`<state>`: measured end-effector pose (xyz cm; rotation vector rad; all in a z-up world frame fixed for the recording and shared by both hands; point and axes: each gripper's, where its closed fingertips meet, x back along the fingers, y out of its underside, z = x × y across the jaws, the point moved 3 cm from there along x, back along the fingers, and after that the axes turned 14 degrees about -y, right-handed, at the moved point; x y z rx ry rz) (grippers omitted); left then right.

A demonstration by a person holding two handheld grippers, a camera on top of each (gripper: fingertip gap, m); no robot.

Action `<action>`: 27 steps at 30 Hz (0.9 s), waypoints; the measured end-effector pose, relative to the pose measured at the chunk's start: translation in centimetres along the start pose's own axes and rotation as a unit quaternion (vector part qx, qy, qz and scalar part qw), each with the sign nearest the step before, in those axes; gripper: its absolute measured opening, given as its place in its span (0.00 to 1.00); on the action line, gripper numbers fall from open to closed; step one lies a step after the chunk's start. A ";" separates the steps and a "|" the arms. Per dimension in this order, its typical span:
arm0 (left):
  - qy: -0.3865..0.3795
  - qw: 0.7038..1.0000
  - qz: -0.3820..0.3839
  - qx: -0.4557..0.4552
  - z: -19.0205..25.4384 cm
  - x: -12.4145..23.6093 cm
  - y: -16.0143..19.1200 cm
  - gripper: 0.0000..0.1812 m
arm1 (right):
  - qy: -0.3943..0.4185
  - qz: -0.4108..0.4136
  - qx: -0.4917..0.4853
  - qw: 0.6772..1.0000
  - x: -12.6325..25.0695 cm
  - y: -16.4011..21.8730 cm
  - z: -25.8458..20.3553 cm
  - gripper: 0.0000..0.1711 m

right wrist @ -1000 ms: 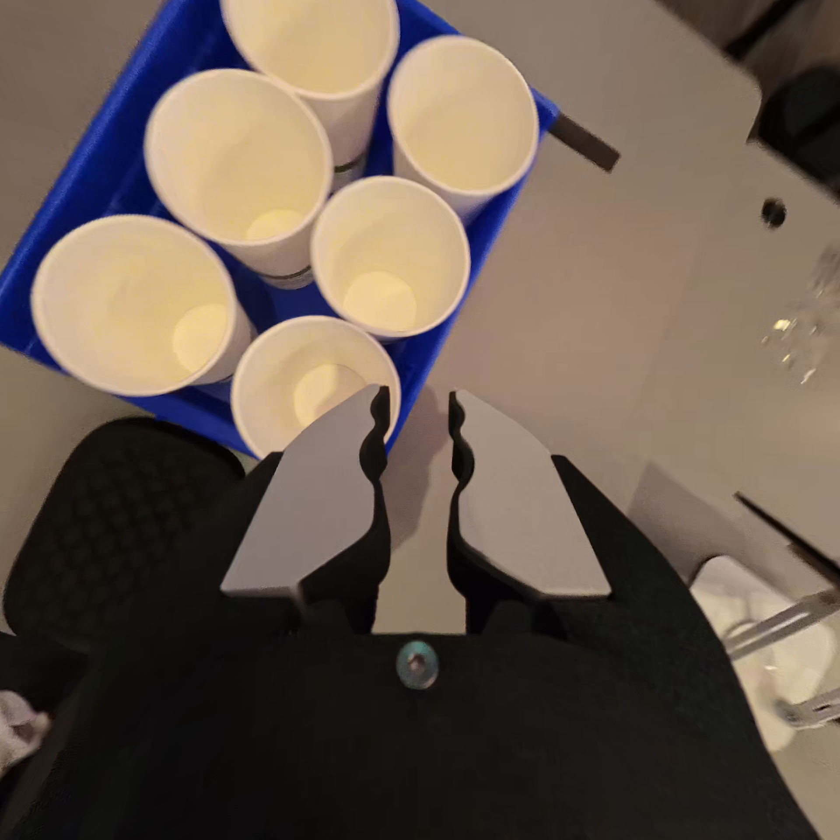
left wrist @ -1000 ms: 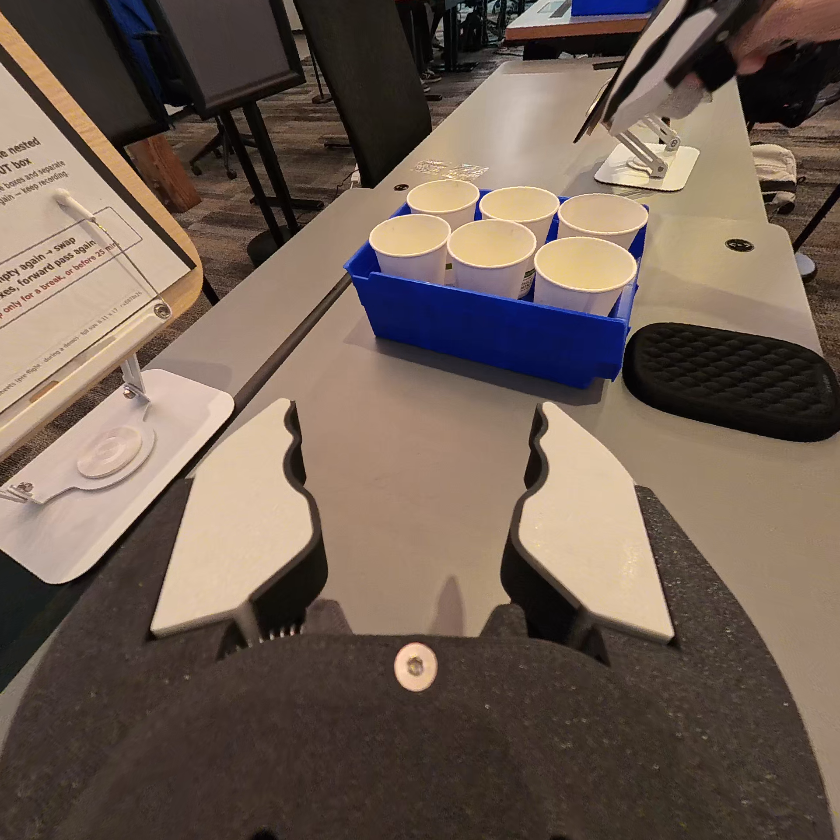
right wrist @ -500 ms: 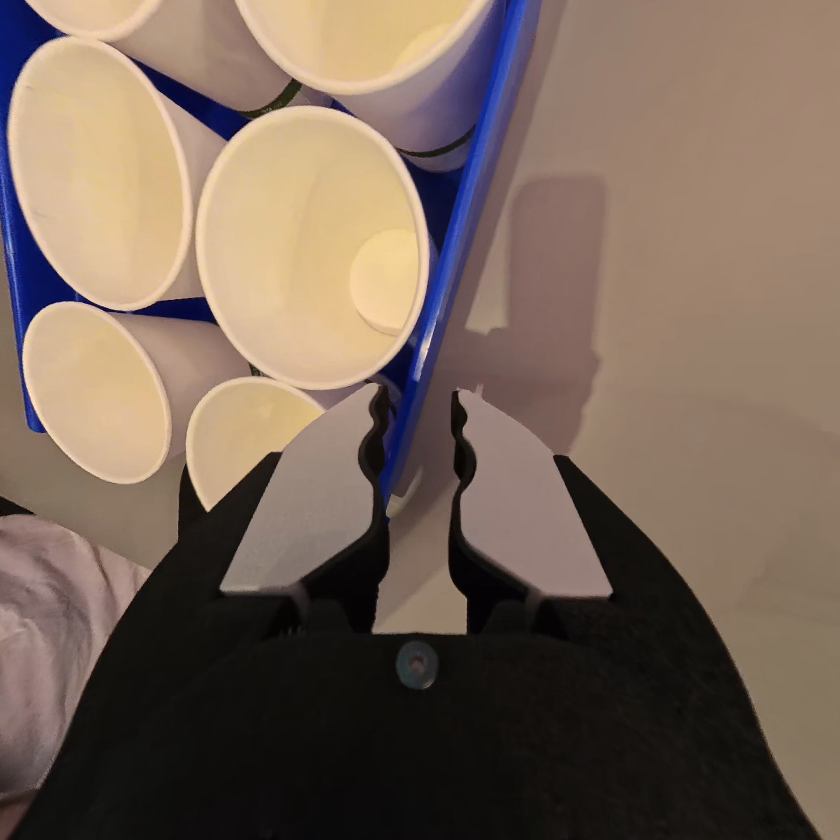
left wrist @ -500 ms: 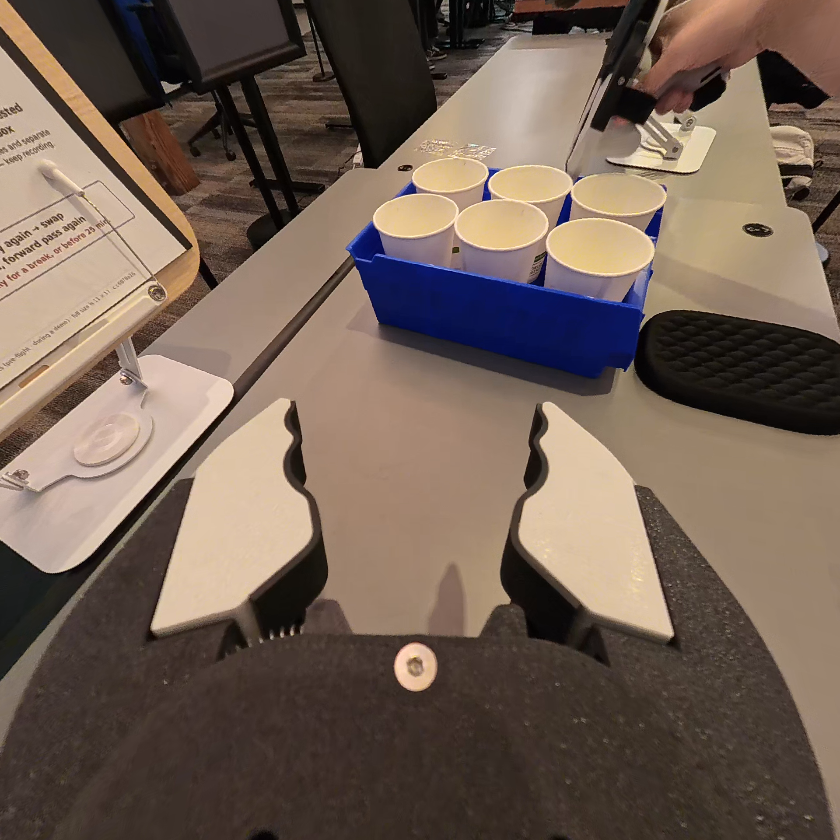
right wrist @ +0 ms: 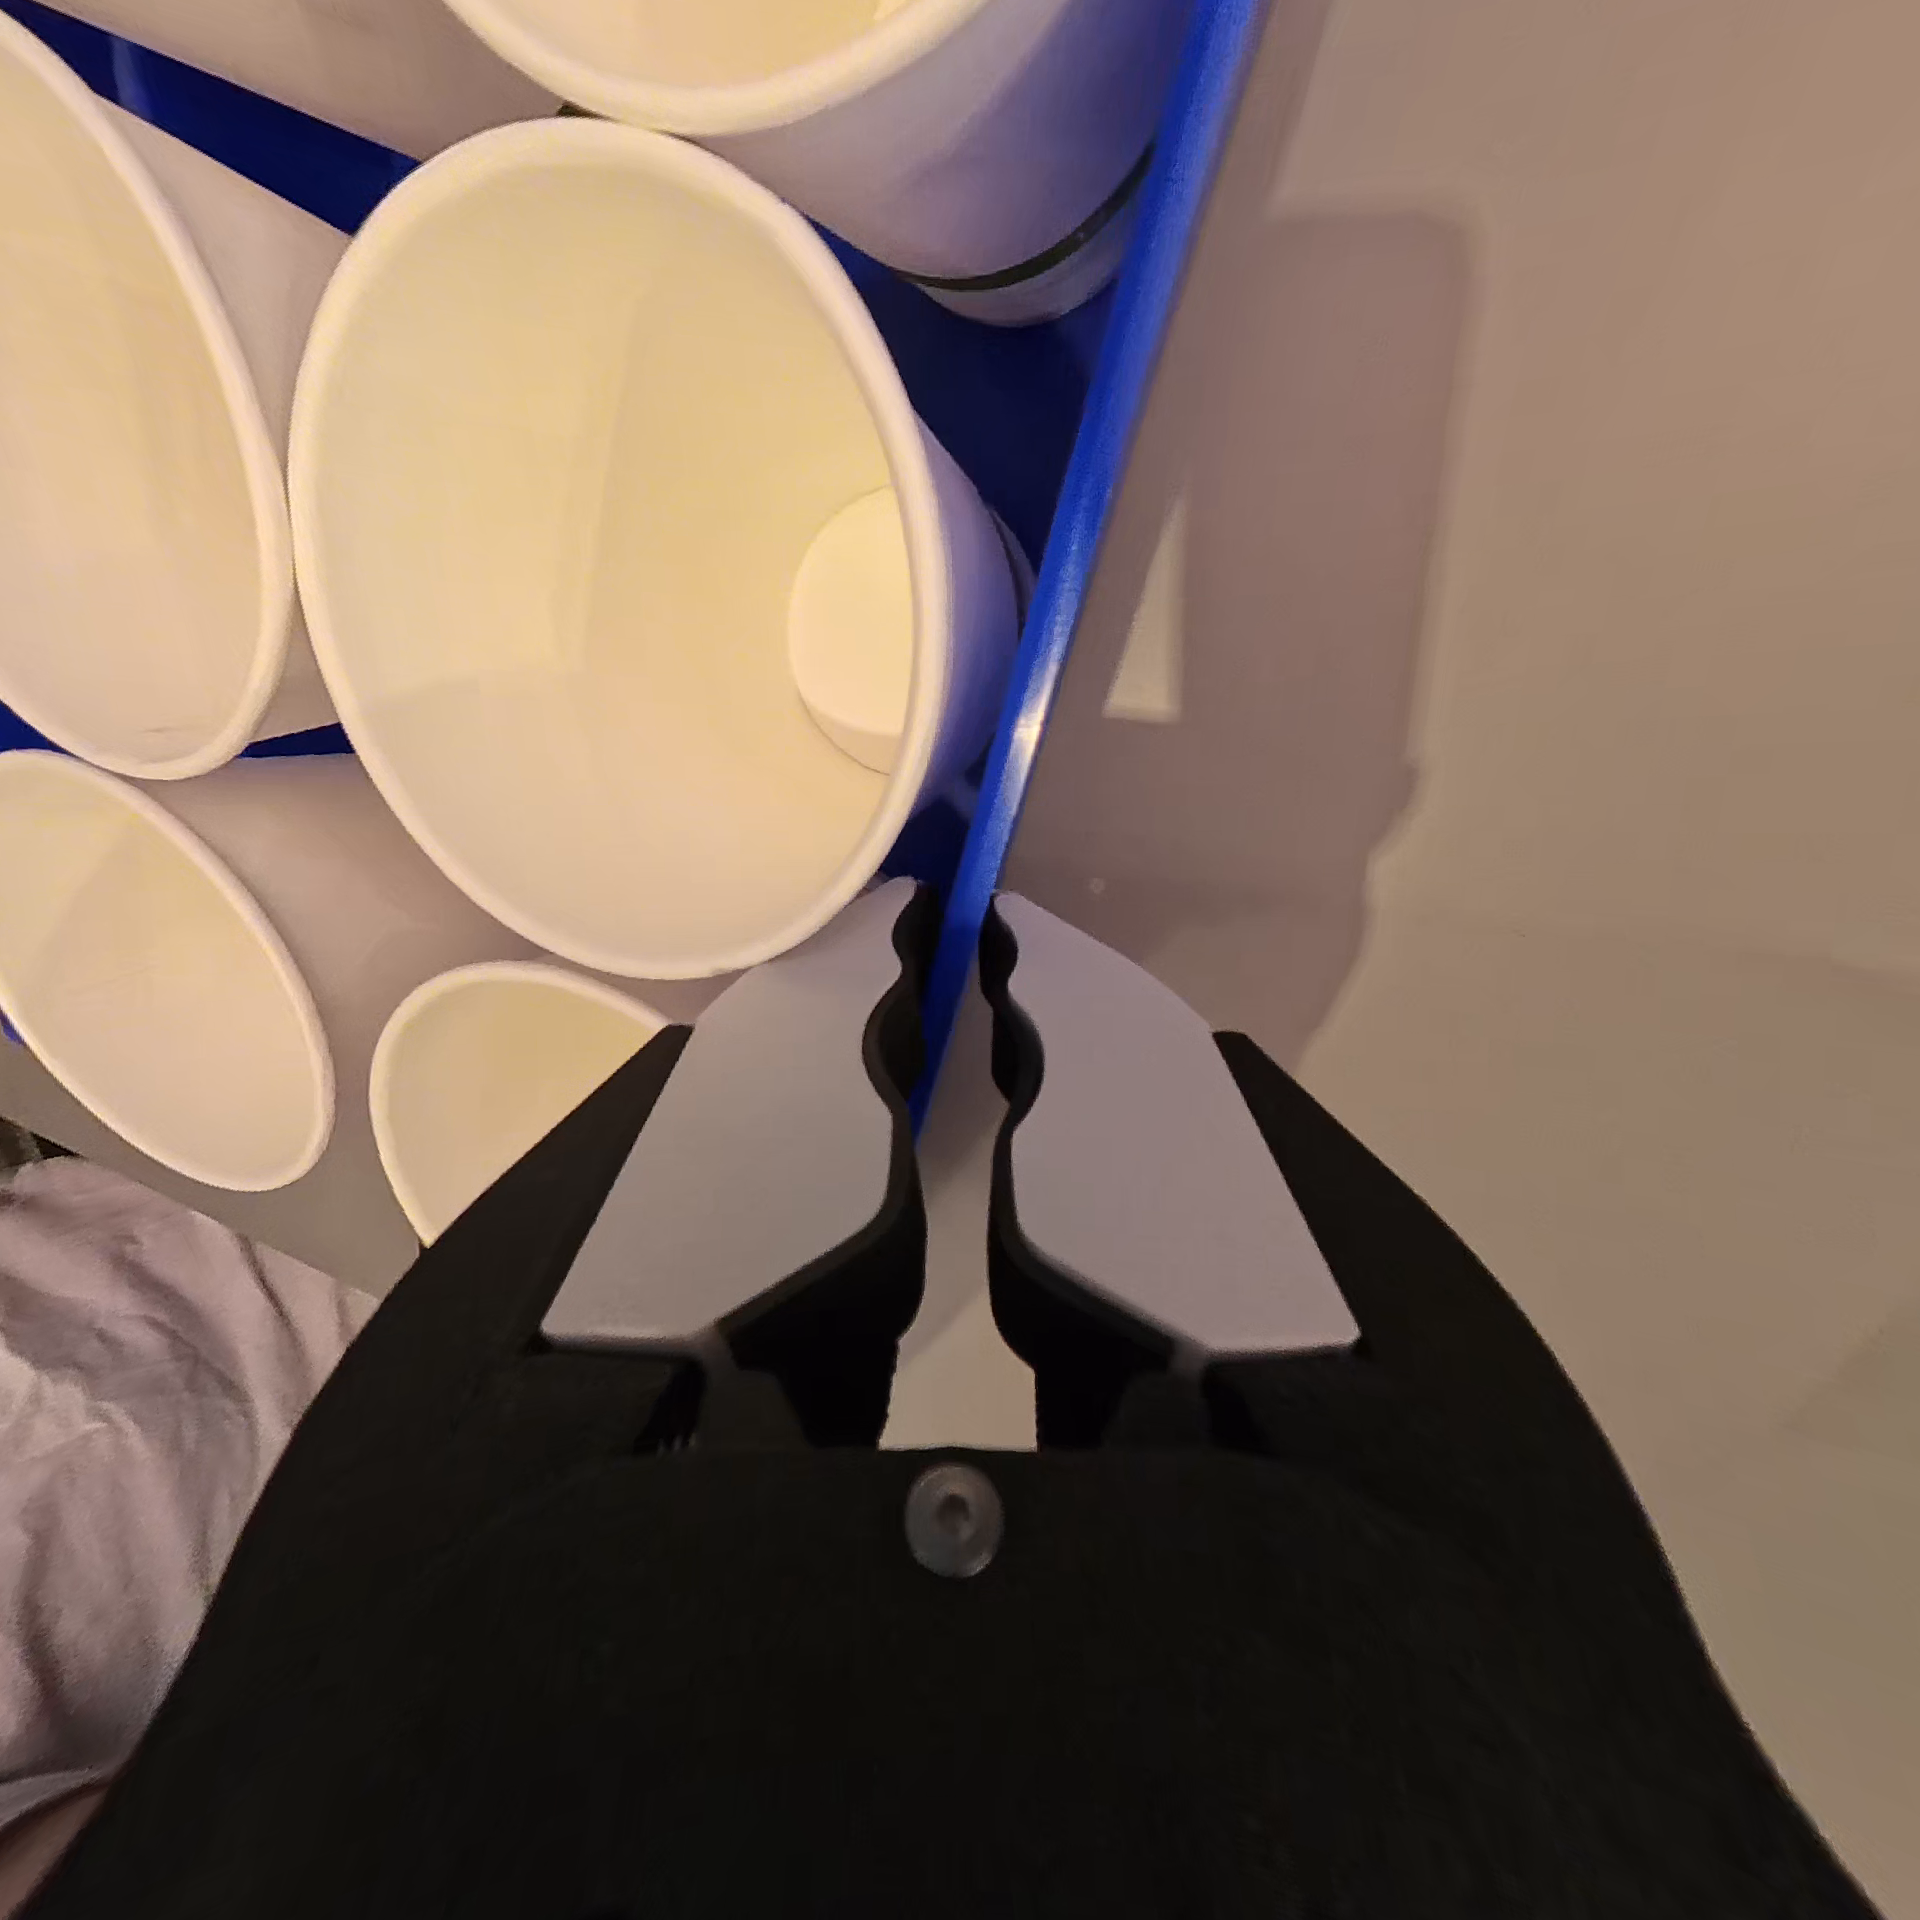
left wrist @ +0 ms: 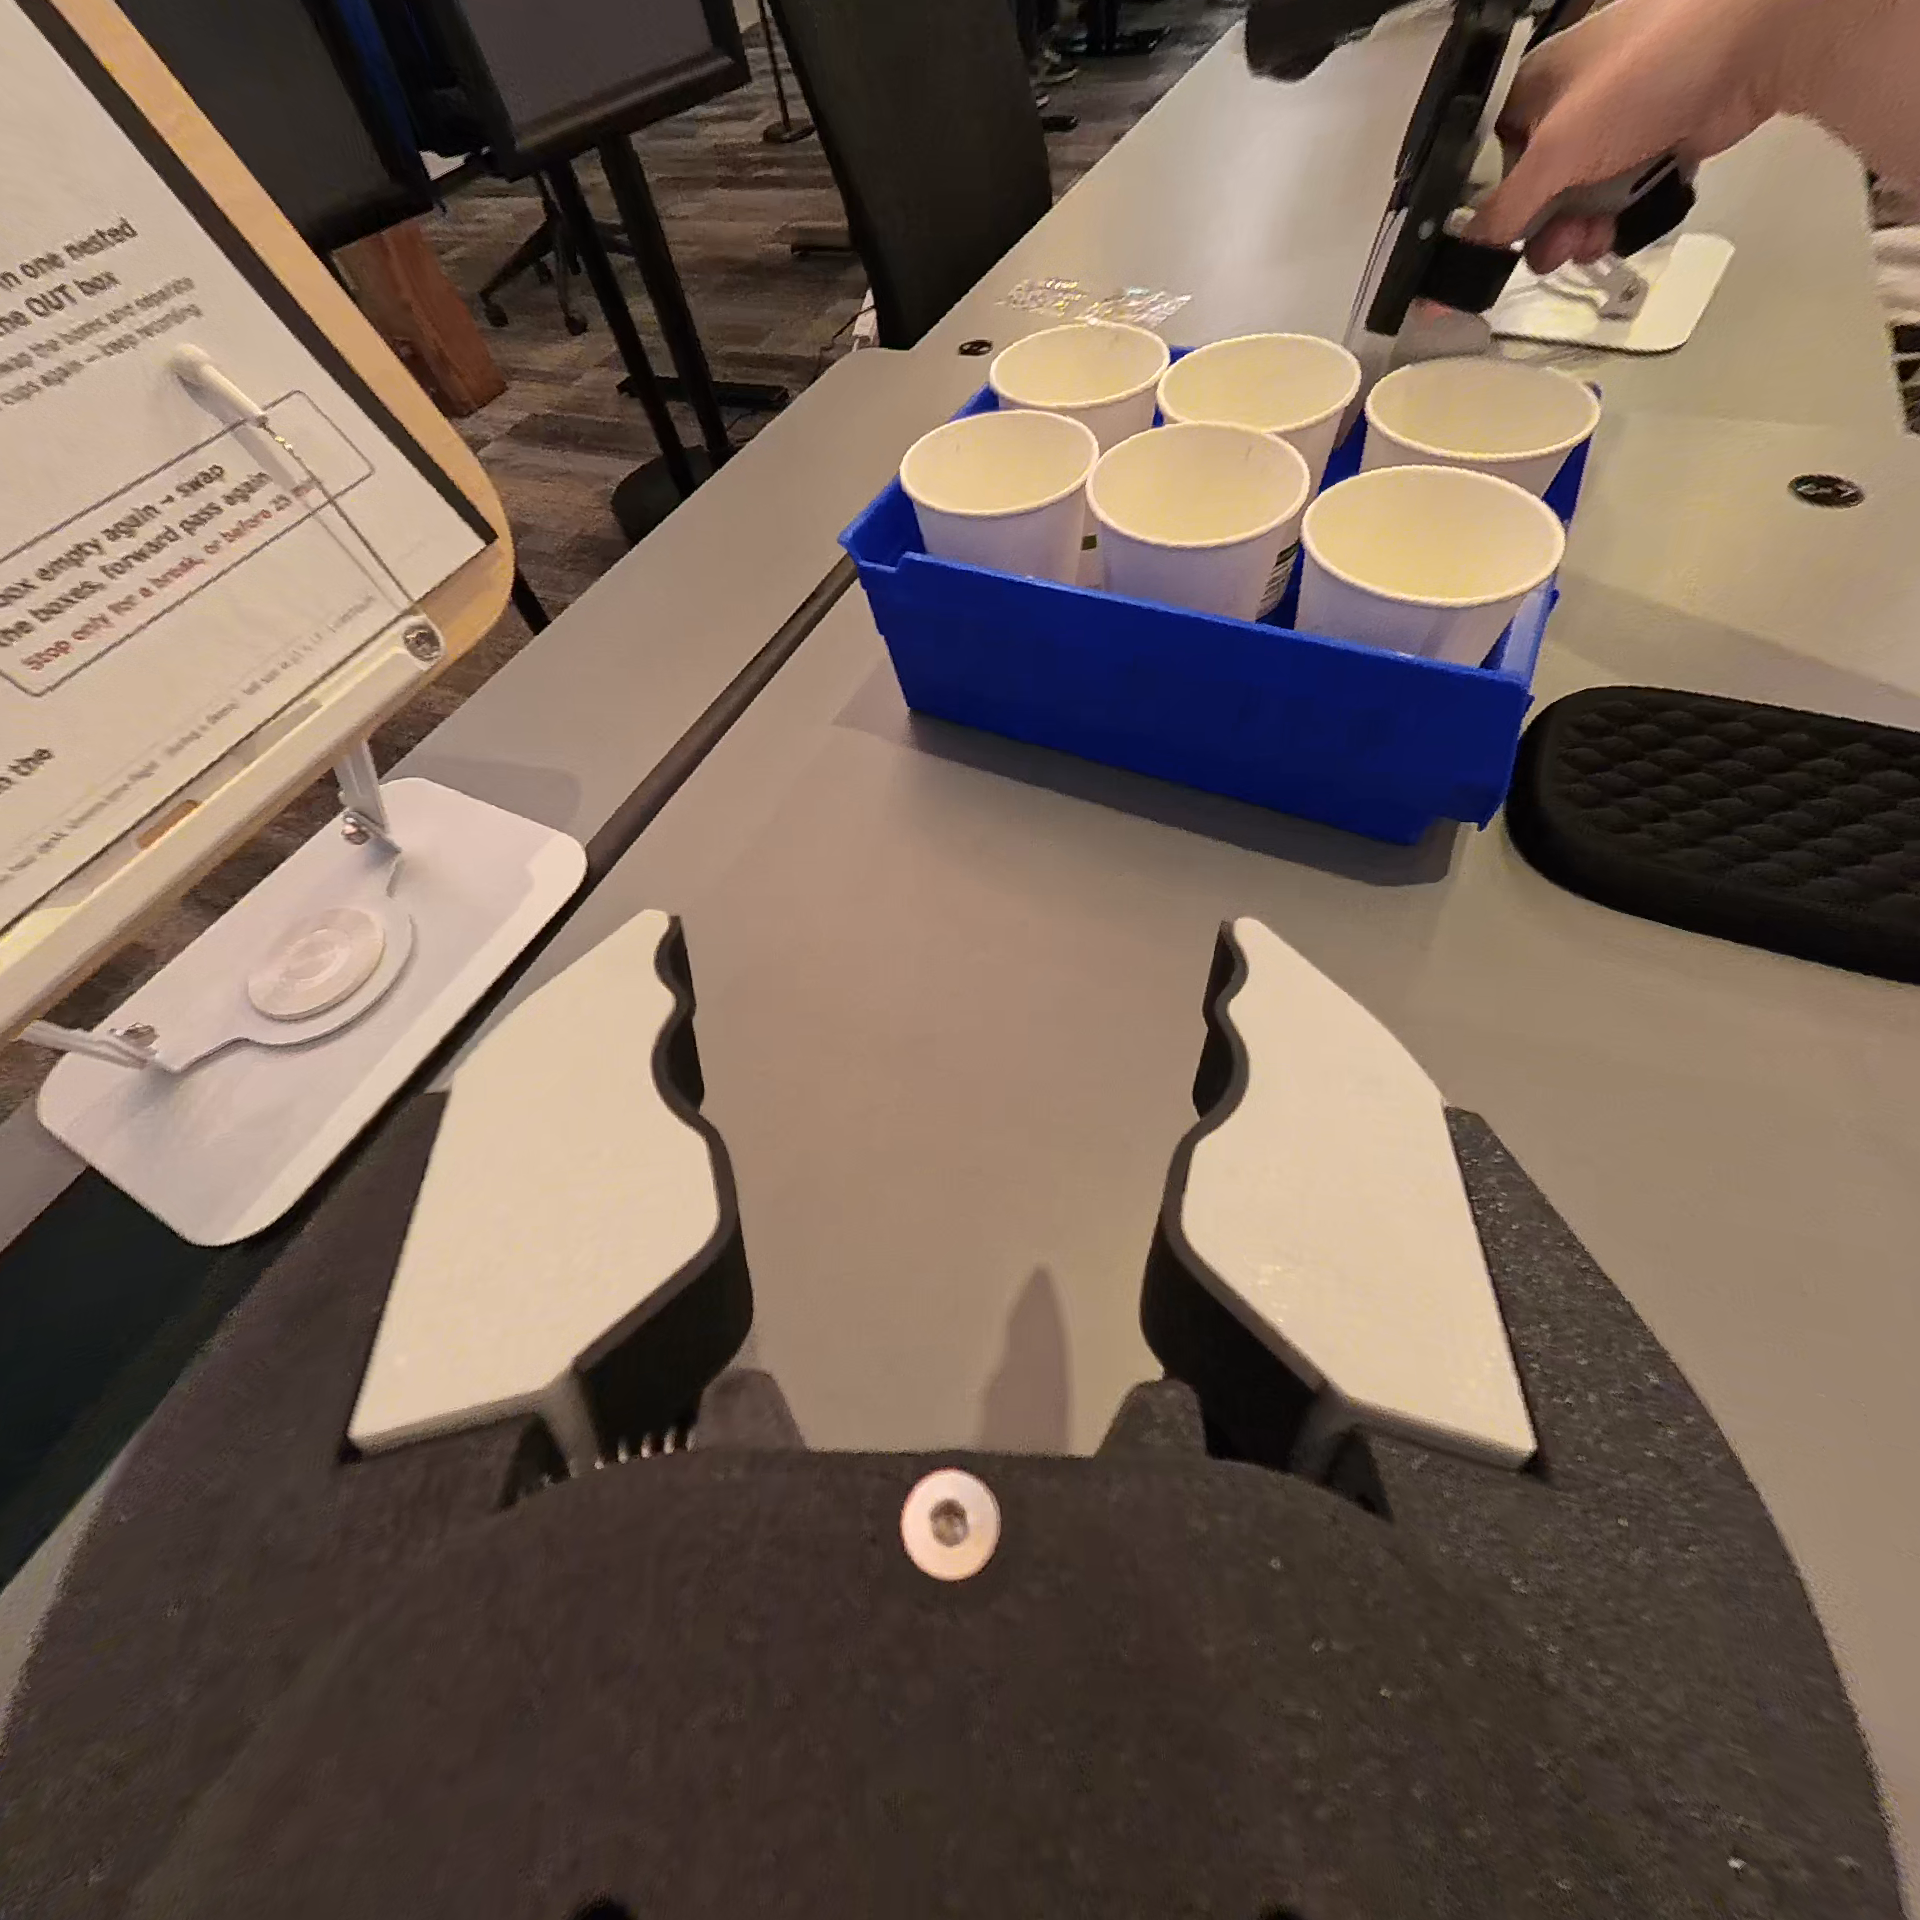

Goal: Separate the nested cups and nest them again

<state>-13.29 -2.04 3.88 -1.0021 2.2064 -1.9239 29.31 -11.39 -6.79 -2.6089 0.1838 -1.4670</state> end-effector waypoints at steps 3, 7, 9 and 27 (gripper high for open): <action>-0.037 0.999 -0.011 -0.012 -1.2 1.3 -0.3 0.52 | 0.008 0.000 0.003 1.000 0.0 0.0 0.0 0.04; -0.125 0.991 -0.043 -0.005 -4.8 4.7 -0.2 0.51 | 0.015 0.002 0.005 1.000 0.1 0.0 0.0 0.04; -0.174 0.982 -0.069 0.015 -7.1 7.2 0.5 0.50 | 0.017 0.005 0.002 1.000 0.1 0.0 0.1 0.04; -0.349 0.857 -0.291 0.241 -7.2 12.9 17.8 0.46 | 0.056 -0.002 0.007 0.998 0.1 -0.1 0.1 0.03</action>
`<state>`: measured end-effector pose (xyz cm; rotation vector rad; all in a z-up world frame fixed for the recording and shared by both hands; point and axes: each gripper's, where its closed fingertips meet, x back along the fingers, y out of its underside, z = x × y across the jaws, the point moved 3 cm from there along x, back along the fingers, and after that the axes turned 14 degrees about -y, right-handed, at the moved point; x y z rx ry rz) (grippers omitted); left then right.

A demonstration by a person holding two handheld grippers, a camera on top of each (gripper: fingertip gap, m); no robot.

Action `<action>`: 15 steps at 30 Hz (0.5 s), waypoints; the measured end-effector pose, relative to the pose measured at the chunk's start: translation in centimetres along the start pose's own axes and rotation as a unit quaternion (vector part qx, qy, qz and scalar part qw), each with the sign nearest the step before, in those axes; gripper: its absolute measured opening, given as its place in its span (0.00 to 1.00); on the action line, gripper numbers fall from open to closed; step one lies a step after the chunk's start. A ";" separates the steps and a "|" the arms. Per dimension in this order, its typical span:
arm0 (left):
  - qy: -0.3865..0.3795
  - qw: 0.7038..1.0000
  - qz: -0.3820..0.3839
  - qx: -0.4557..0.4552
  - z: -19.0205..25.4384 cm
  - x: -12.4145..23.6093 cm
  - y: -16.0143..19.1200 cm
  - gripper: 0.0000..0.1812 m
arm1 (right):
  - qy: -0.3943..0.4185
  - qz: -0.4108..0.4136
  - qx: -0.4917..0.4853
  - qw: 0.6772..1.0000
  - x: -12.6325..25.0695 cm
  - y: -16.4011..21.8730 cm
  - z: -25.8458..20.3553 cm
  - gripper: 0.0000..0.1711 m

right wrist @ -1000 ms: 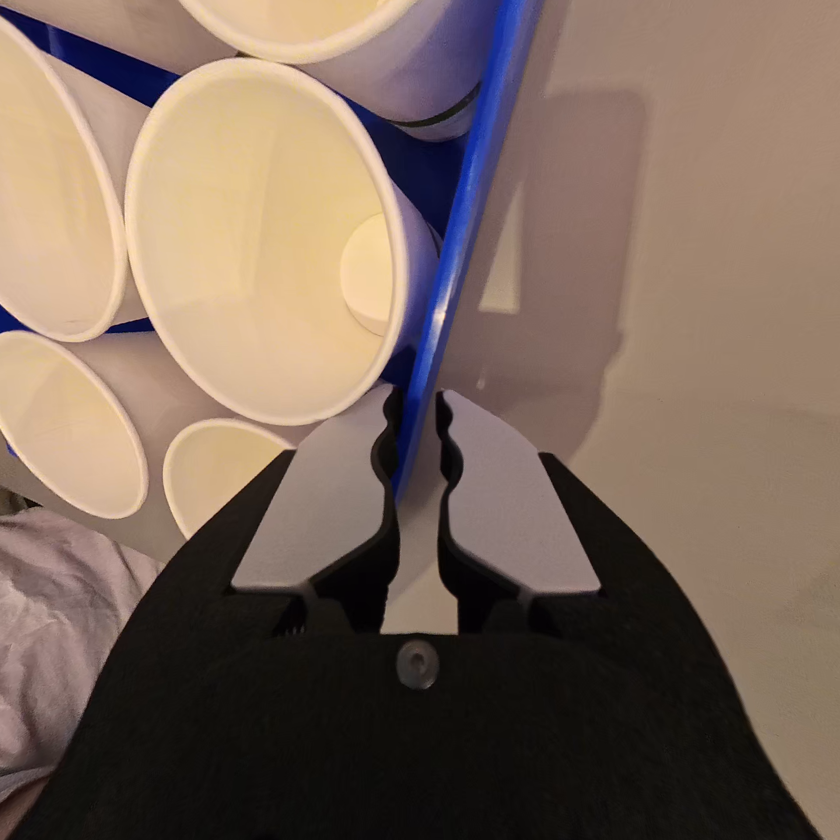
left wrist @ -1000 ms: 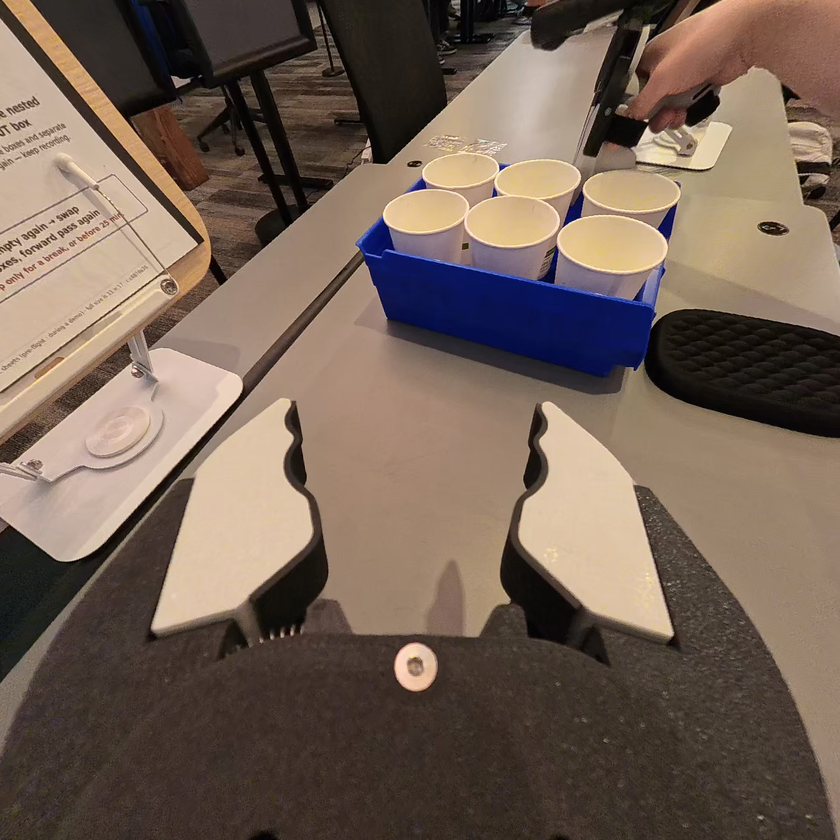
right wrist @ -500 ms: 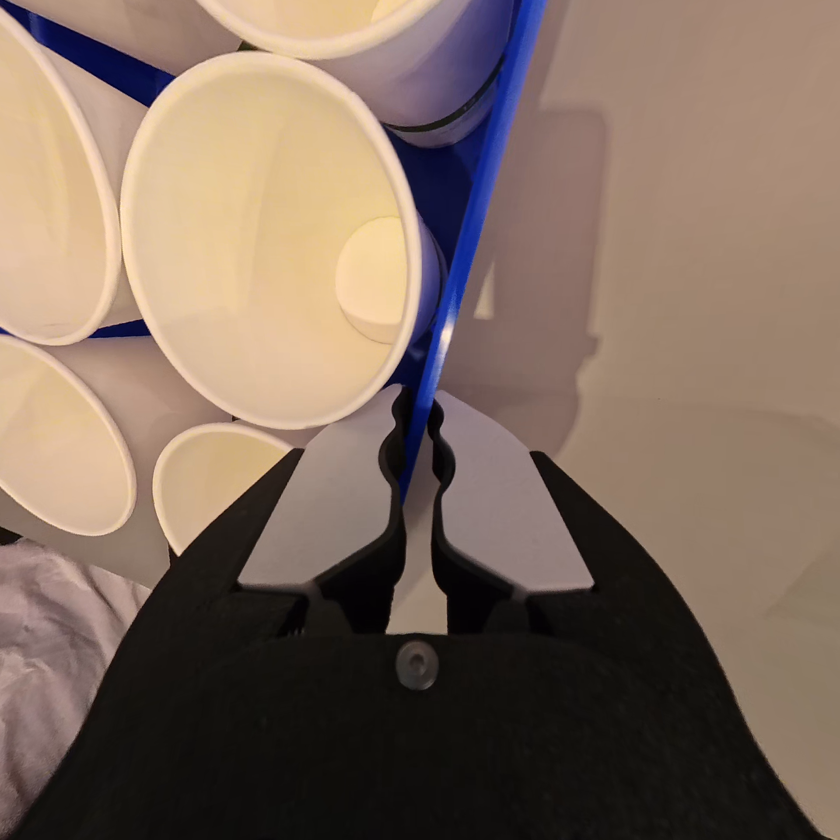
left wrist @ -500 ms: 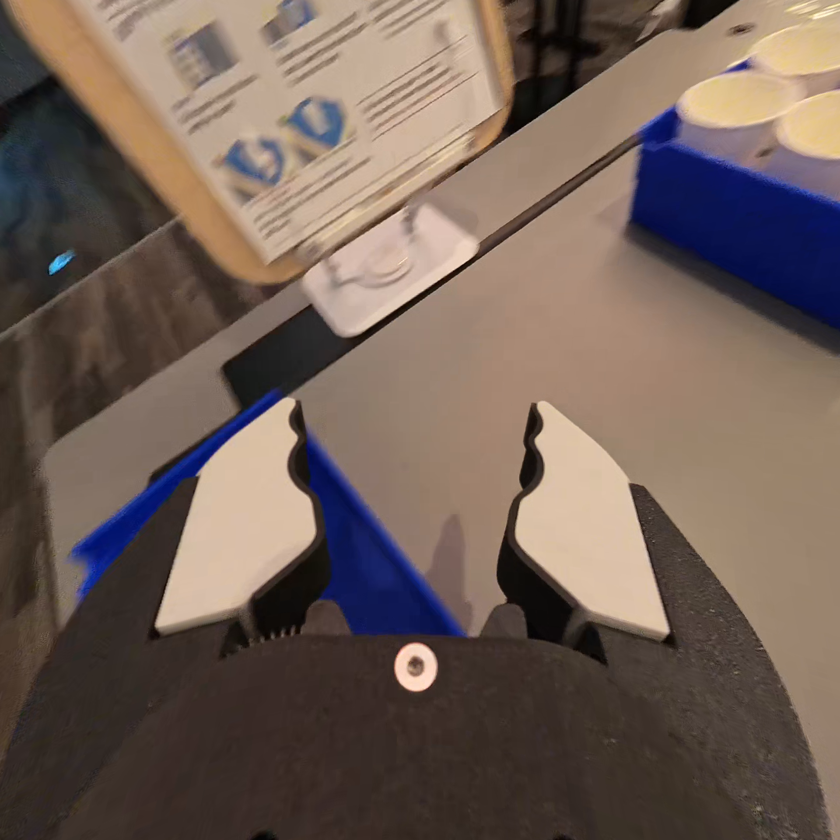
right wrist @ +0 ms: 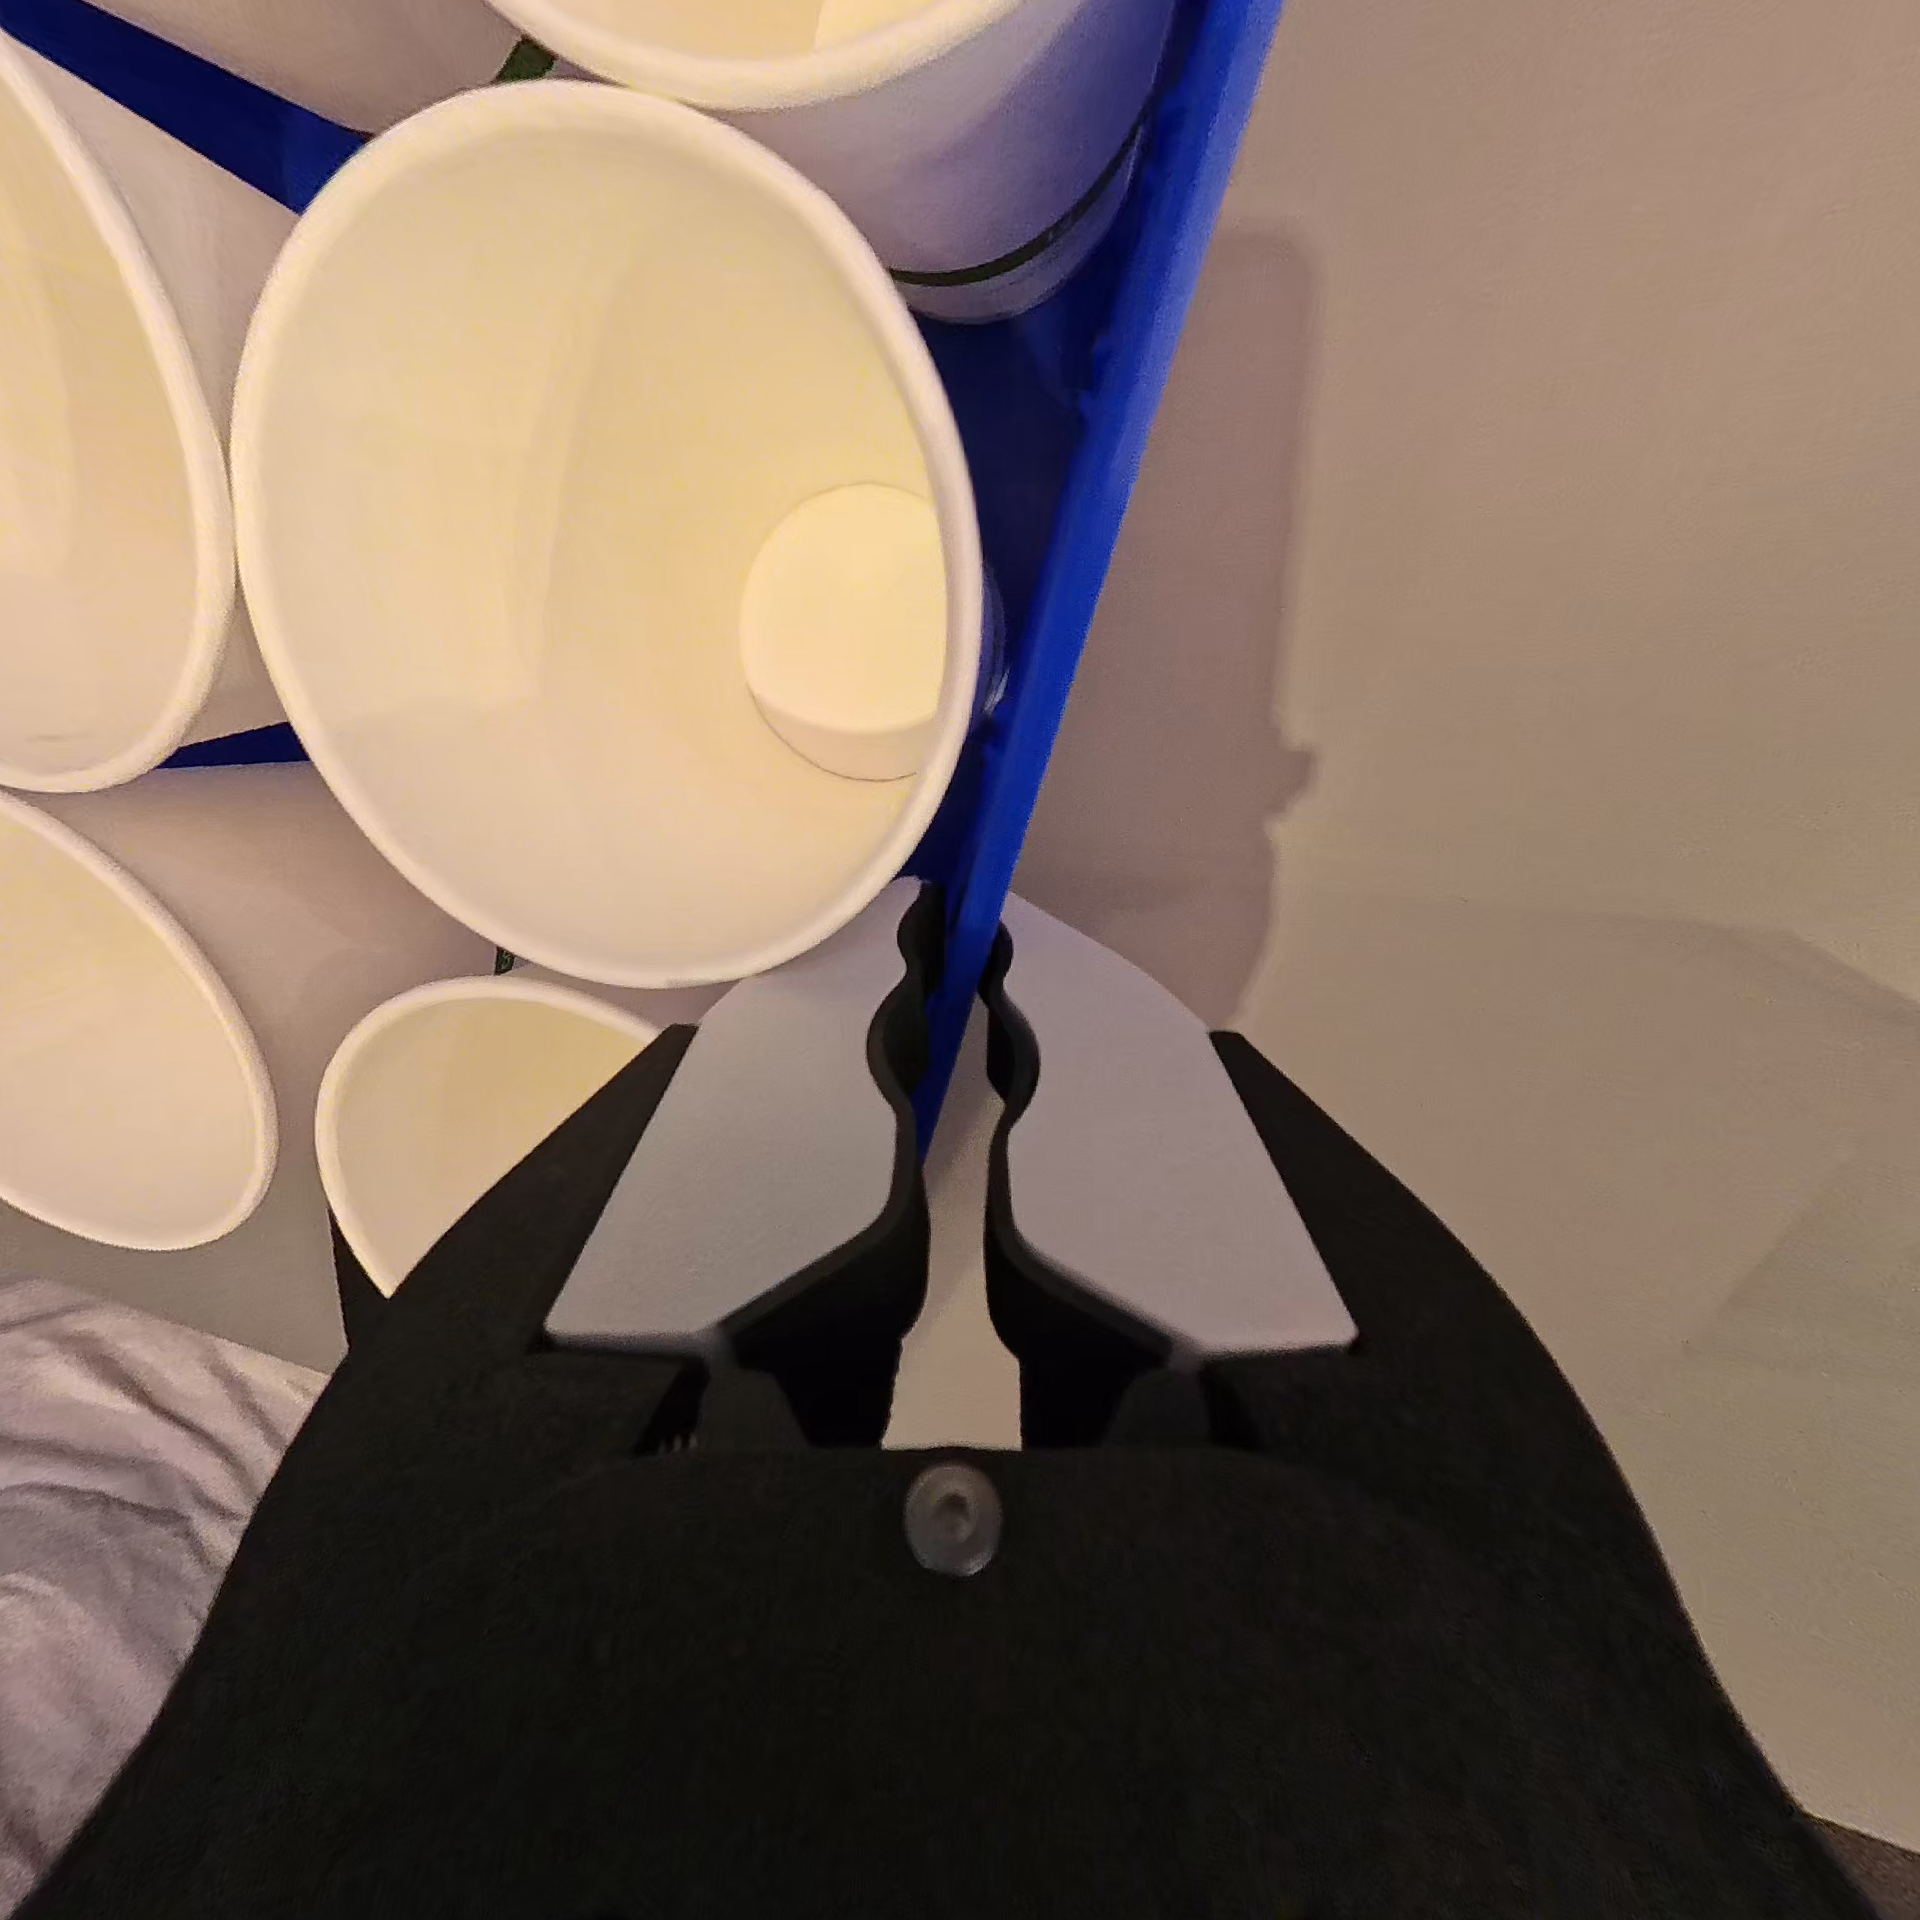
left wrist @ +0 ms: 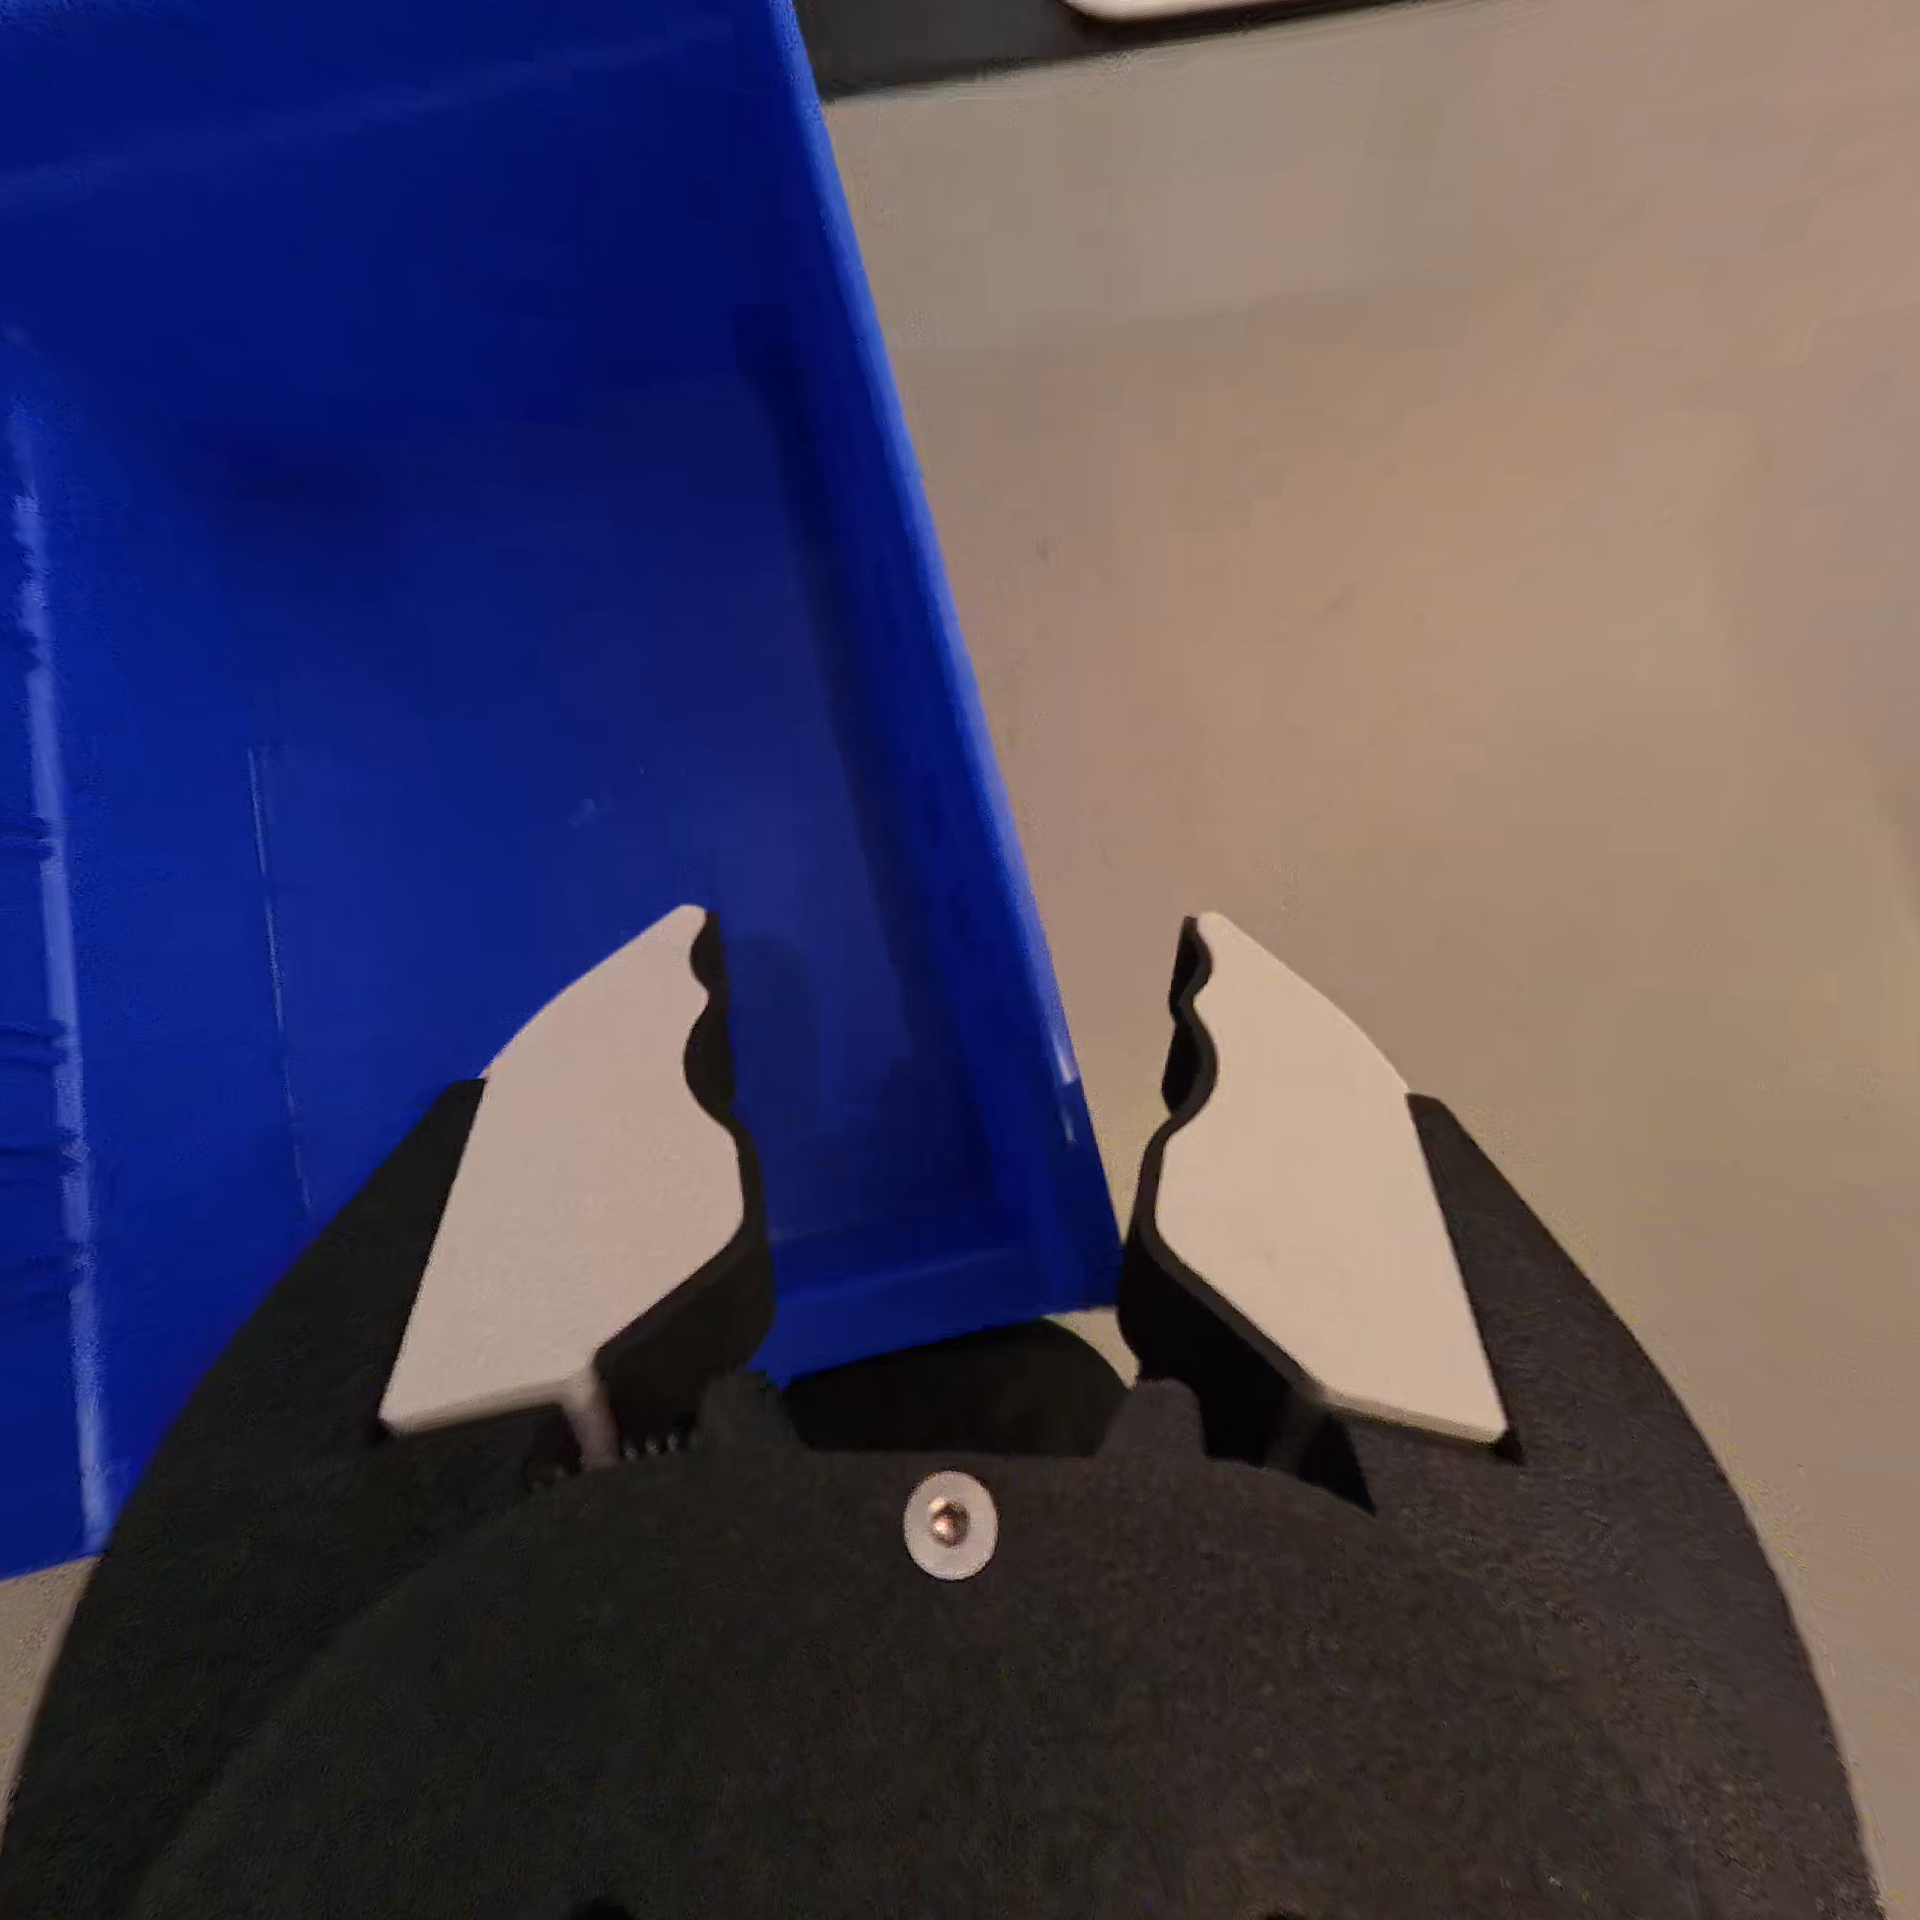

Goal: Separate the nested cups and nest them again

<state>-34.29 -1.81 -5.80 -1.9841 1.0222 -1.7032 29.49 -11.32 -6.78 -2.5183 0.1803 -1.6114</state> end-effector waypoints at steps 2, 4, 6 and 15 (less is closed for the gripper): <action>0.009 1.000 -0.012 0.002 1.0 -1.2 0.4 0.34 | 0.004 0.003 -0.001 1.000 0.0 0.0 0.0 0.03; 0.025 0.999 -0.015 0.020 1.7 -2.0 0.6 0.18 | 0.007 0.008 -0.003 1.000 0.0 0.0 0.0 0.03; 0.012 1.000 -0.012 0.023 1.8 -2.1 0.5 0.17 | 0.007 0.014 -0.006 1.000 0.0 0.0 0.0 0.03; 0.013 1.000 -0.009 -0.009 7.3 -0.9 0.1 0.15 | 0.004 0.034 -0.014 0.999 -1.2 -0.8 -2.3 0.03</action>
